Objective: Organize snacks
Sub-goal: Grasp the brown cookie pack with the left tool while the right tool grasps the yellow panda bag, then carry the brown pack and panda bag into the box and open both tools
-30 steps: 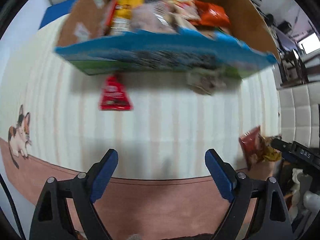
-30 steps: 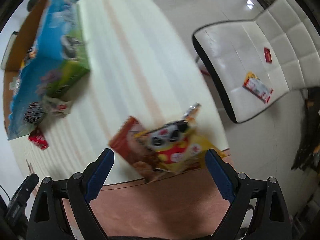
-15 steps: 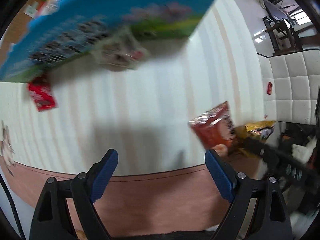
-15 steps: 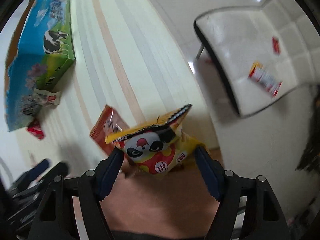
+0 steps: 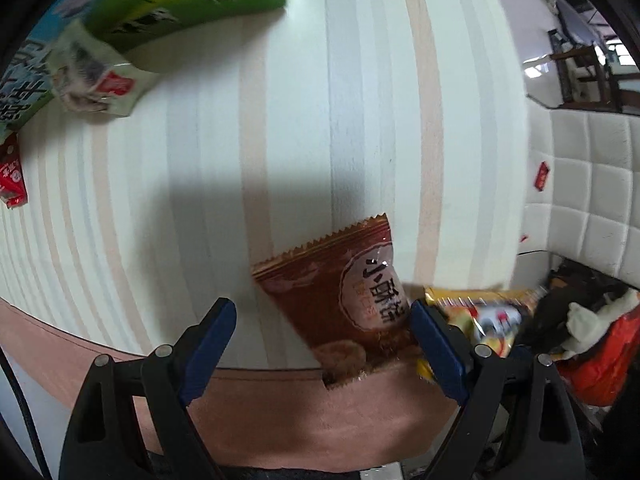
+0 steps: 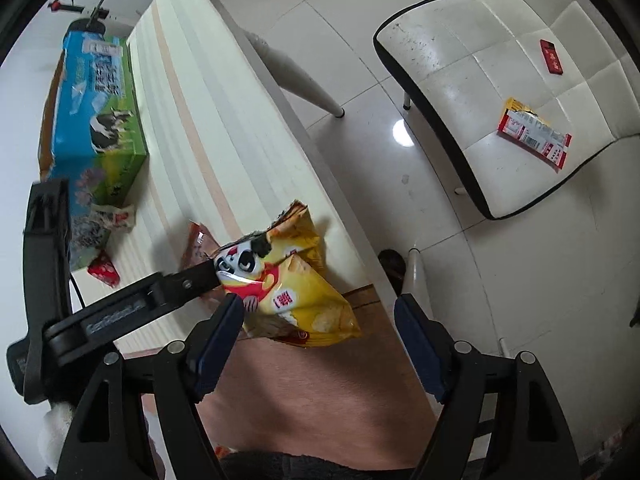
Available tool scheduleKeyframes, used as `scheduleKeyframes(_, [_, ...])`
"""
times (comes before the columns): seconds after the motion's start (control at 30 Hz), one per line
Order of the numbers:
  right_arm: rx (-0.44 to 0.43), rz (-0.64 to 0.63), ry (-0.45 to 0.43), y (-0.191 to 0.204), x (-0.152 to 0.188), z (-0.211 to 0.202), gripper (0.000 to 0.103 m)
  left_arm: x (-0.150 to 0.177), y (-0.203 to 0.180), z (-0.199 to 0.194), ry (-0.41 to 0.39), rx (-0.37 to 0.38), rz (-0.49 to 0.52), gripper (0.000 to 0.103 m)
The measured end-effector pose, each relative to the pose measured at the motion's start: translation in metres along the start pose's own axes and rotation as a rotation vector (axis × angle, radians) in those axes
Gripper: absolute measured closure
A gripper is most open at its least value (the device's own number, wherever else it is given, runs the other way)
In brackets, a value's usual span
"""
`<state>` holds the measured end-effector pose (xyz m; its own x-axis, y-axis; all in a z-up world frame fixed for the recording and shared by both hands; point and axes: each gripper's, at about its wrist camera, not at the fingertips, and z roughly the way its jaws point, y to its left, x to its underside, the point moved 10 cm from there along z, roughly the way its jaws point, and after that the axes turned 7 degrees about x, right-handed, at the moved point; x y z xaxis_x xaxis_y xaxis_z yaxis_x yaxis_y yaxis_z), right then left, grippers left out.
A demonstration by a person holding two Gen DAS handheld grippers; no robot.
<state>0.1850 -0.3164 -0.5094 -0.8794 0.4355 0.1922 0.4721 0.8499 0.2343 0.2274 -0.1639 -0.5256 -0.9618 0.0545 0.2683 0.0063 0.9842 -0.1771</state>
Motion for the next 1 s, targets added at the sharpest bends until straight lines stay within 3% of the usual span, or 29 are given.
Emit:
scheduleKeyframes(0.2, [0.032,-0.075,-0.023,0.008,-0.003,-0.006,0.023,0.001,-0.005,0.002,-0.033,-0.073,0.06,0.014])
scheduleKeyframes(0.43, [0.049,-0.118,-0.017,0.016,-0.006,-0.002,0.023,0.005,0.007,0.003,-0.031,-0.072,0.052,0.014])
scheduleKeyframes(0.6, [0.082,-0.153,-0.014,0.021,-0.004,0.003,0.023,0.007,0.0,0.002,-0.059,-0.114,0.13,0.014])
scheduleKeyframes(0.7, [0.09,-0.158,-0.015,0.019,-0.004,0.002,0.022,0.007,-0.011,0.001,-0.086,-0.109,0.162,0.022])
scheduleKeyframes(0.83, [0.097,-0.158,-0.014,0.019,-0.003,0.002,0.022,0.012,-0.017,-0.003,-0.098,-0.113,0.196,0.045])
scheduleKeyframes(1.0, [0.12,-0.184,-0.016,0.025,-0.001,0.004,0.022,0.023,0.01,-0.009,-0.095,-0.137,0.198,0.047])
